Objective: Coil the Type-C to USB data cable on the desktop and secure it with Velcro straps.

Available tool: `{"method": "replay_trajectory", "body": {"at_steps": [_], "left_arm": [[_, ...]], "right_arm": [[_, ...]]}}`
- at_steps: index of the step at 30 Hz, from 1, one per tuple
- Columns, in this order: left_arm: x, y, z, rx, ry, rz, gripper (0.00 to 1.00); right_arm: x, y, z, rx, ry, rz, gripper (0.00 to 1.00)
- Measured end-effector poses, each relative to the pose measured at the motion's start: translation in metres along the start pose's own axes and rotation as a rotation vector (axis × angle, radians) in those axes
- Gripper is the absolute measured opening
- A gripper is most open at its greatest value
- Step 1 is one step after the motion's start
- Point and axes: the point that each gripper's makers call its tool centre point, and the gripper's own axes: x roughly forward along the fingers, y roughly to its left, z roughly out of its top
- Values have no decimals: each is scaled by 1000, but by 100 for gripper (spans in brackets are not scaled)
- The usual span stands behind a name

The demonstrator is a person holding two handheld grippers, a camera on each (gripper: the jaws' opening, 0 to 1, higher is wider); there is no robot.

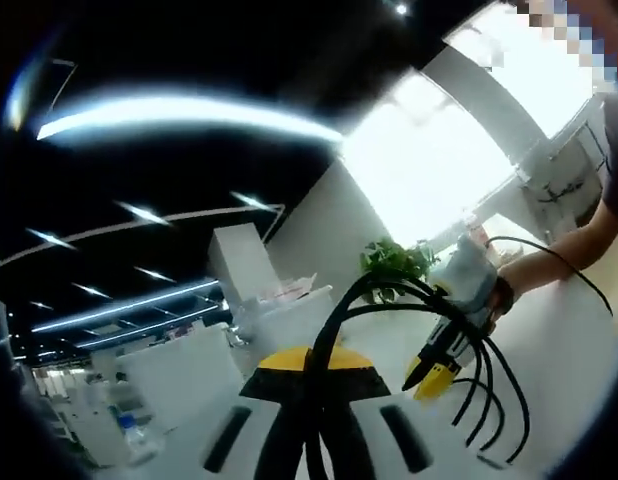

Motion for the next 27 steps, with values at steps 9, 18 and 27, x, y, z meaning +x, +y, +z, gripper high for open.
{"method": "replay_trajectory", "body": {"at_steps": [9,18,27], "left_arm": [[17,7,18,-2,-27,-23,4],[27,-3,45,10,-77,-68,4],[32,-18,65,50,-102,-112,4]], "right_arm": [[2,6,2,-18,-13,21,21],[19,10,-8,-30,23,32,23],[29,-6,-8,-57,32,-56,4]]}}
